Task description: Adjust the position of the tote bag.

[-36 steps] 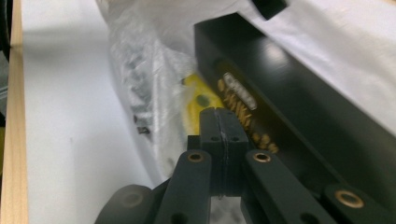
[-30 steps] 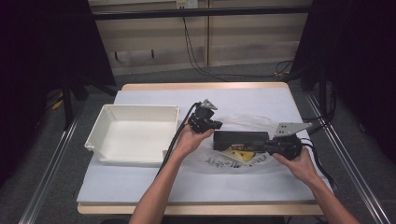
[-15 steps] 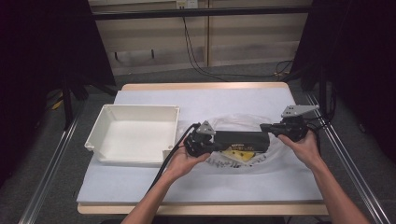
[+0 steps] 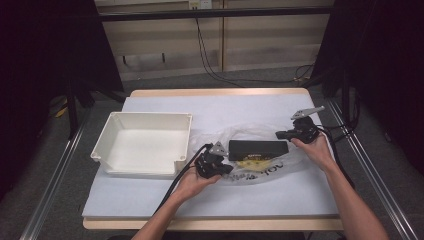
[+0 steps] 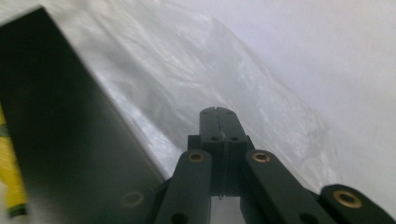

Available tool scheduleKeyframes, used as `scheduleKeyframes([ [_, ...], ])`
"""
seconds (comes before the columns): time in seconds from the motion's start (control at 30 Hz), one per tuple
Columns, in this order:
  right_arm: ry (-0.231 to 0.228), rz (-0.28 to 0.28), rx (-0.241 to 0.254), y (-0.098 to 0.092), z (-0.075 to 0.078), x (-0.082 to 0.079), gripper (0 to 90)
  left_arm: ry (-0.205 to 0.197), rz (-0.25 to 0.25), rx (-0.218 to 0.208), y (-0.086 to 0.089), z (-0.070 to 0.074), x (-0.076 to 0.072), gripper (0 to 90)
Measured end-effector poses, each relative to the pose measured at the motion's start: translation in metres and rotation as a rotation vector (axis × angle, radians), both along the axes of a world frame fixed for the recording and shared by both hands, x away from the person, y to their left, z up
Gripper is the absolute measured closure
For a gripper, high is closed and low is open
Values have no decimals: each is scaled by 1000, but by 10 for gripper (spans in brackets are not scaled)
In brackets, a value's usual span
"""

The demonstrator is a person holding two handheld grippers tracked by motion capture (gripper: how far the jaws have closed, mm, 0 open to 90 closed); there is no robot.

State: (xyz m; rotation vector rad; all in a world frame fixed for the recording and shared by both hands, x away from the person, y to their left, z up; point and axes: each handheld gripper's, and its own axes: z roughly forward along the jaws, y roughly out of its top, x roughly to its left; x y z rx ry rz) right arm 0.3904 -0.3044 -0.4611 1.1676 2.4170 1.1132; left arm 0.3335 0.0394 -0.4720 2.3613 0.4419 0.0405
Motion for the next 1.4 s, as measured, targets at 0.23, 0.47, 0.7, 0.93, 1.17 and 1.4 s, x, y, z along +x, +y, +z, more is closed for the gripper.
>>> scheduleKeyframes([
  [0.23, 54, -37, -44, -5, -21, 12, 900, 2, -16, 13, 0, -3, -1, 900],
  [0.47, 32, -74, -50, -7, -22, 22, 900, -2, -22, 14, 1, -3, -8, 900],
  [0.7, 4, -109, -70, -6, -23, 30, 900, -6, -30, 17, 4, -3, -12, 900],
  [0.93, -42, -153, -80, -4, -27, 33, 900, -14, -52, 23, 7, -2, -18, 900],
  [1.17, -36, -131, -72, -3, -24, 27, 900, -2, -54, 25, 8, -2, -11, 900],
  [1.4, -89, -85, 1, -6, -10, 10, 900, -14, -9, 8, 7, -3, -5, 859],
])
